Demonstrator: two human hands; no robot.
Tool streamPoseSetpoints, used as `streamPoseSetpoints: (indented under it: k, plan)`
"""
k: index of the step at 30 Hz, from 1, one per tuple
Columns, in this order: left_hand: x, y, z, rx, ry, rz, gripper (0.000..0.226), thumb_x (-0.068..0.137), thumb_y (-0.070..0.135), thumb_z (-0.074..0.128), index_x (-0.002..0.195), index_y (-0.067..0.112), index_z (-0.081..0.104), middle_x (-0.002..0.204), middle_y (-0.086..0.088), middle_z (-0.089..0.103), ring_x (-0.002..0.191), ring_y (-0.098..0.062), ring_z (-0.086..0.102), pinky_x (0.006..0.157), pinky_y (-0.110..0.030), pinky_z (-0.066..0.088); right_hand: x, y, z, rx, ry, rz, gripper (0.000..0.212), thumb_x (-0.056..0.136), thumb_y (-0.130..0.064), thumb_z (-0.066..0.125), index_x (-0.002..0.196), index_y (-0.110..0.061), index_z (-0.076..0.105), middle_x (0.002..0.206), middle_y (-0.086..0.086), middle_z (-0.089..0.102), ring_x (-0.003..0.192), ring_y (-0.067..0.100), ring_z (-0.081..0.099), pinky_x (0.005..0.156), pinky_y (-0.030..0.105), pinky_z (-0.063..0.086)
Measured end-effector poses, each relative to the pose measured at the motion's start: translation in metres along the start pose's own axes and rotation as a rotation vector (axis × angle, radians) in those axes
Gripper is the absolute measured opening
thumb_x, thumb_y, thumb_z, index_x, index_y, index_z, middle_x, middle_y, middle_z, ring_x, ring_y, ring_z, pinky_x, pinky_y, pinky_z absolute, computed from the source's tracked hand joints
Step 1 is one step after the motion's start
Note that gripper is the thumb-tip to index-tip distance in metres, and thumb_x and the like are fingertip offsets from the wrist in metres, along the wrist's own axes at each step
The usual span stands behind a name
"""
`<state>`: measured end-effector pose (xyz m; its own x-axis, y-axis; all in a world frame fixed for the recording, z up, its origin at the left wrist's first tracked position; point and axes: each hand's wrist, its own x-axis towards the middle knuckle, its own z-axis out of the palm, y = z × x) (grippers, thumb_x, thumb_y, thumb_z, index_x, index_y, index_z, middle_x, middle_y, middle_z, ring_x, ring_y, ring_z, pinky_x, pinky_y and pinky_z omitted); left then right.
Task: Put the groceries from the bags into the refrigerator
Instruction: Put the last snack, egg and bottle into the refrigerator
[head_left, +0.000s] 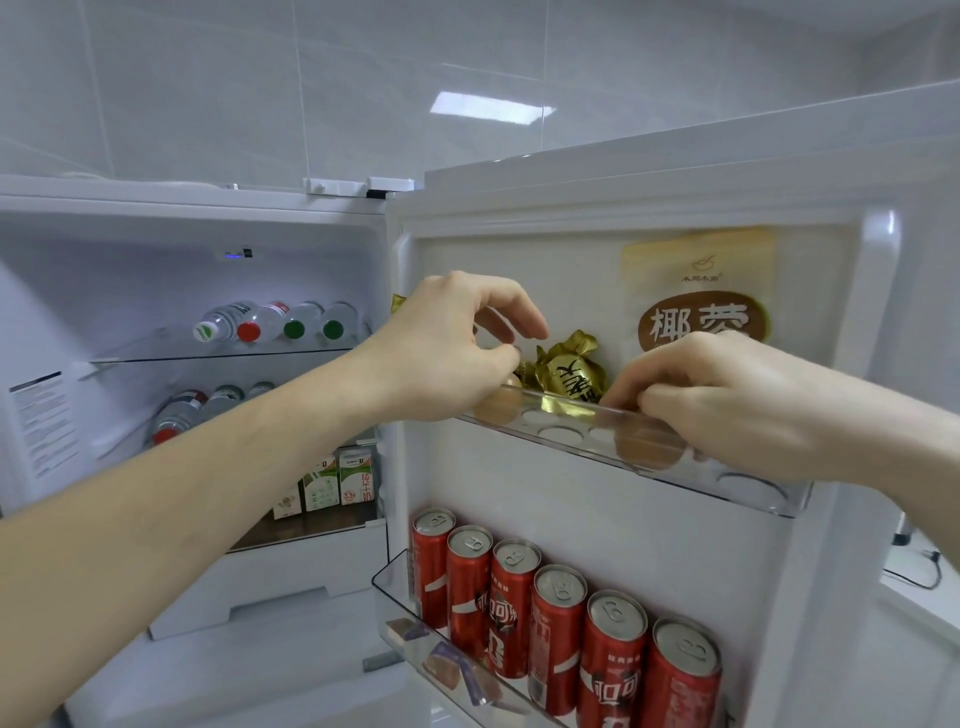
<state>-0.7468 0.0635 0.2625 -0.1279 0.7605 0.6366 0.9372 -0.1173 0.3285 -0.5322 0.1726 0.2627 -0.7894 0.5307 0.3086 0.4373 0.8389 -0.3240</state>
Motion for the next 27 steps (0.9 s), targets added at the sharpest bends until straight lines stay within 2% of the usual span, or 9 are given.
streamPoseSetpoints:
  k: [3,5,7,10,12,17,20,24,27]
  plan:
    - [-0.011,-0.001,-0.008,0.013,0.020,0.004,0.026,0.091,0.014,0.065,0.099,0.038,0.072,0.096,0.019,0.068,0.093,0.000,0.065,0.081,-0.024,0.054,-0.002,0.002,0.000,-0.059,0.091,-0.036,0.033,0.098,-0.027,0.048,0.090,-0.046,0.074,0.078,-0.019,0.073,0.072,-0.001,0.065,0.065,0.017,0.050]
    - [-0.021,-0.004,-0.014,0.029,0.039,0.007,0.027,0.091,0.013,0.065,0.099,0.037,0.072,0.095,0.021,0.068,0.095,0.002,0.063,0.076,-0.013,0.049,-0.007,0.000,0.000,-0.054,0.150,-0.061,0.028,0.097,-0.033,0.048,0.091,-0.047,0.072,0.083,-0.019,0.071,0.077,-0.008,0.062,0.066,0.012,0.046]
    - [-0.036,-0.008,-0.022,0.056,0.044,0.004,0.027,0.090,0.013,0.066,0.102,0.037,0.072,0.100,0.022,0.068,0.100,0.005,0.061,0.077,-0.007,0.045,-0.013,-0.007,0.001,-0.064,0.222,-0.110,0.024,0.095,-0.037,0.048,0.095,-0.047,0.071,0.089,-0.021,0.068,0.082,-0.012,0.057,0.067,0.010,0.040]
    - [-0.069,-0.019,-0.039,0.111,-0.007,-0.006,0.031,0.090,0.015,0.068,0.111,0.038,0.069,0.113,0.021,0.064,0.112,0.004,0.057,0.091,-0.008,0.043,-0.026,-0.025,0.014,-0.102,0.340,-0.253,0.029,0.092,-0.037,0.050,0.113,-0.043,0.069,0.118,-0.026,0.063,0.110,-0.001,0.054,0.092,0.018,0.037]
    - [-0.099,-0.027,-0.051,0.153,-0.054,-0.048,0.035,0.090,0.019,0.068,0.116,0.041,0.065,0.122,0.026,0.057,0.120,0.007,0.052,0.096,-0.009,0.039,-0.033,-0.045,0.029,-0.069,0.346,-0.330,0.032,0.092,-0.035,0.054,0.120,-0.042,0.067,0.128,-0.028,0.058,0.123,0.002,0.049,0.098,0.011,0.033]
    - [-0.191,-0.054,-0.068,0.241,-0.030,-0.225,0.042,0.090,0.023,0.068,0.123,0.046,0.057,0.132,0.033,0.045,0.128,0.006,0.045,0.104,-0.014,0.033,-0.035,-0.096,0.098,0.085,0.123,-0.474,0.040,0.095,-0.039,0.055,0.133,-0.050,0.053,0.144,-0.041,0.033,0.141,-0.014,0.024,0.107,0.001,0.019]
    - [-0.251,-0.065,-0.073,0.280,0.003,-0.361,0.043,0.091,0.027,0.066,0.126,0.048,0.054,0.135,0.036,0.039,0.128,0.012,0.040,0.100,0.000,0.025,-0.030,-0.122,0.151,0.174,-0.031,-0.517,0.042,0.098,-0.040,0.057,0.137,-0.051,0.046,0.148,-0.044,0.022,0.133,-0.023,0.023,0.103,-0.004,0.015]
    - [-0.339,-0.072,-0.080,0.303,0.051,-0.609,0.042,0.092,0.029,0.066,0.128,0.048,0.053,0.137,0.039,0.033,0.128,0.016,0.035,0.093,-0.007,0.040,-0.024,-0.162,0.222,0.250,-0.252,-0.603,0.048,0.099,-0.046,0.056,0.143,-0.053,0.038,0.153,-0.043,0.014,0.140,-0.021,0.014,0.105,-0.003,0.014]
    - [-0.405,-0.072,-0.086,0.378,0.047,-0.777,0.049,0.087,0.027,0.069,0.129,0.047,0.053,0.136,0.038,0.034,0.130,0.014,0.037,0.105,-0.004,0.026,-0.020,-0.197,0.268,0.297,-0.446,-0.681,0.051,0.099,-0.051,0.055,0.145,-0.055,0.034,0.154,-0.044,0.010,0.142,-0.019,0.015,0.111,0.005,0.018]
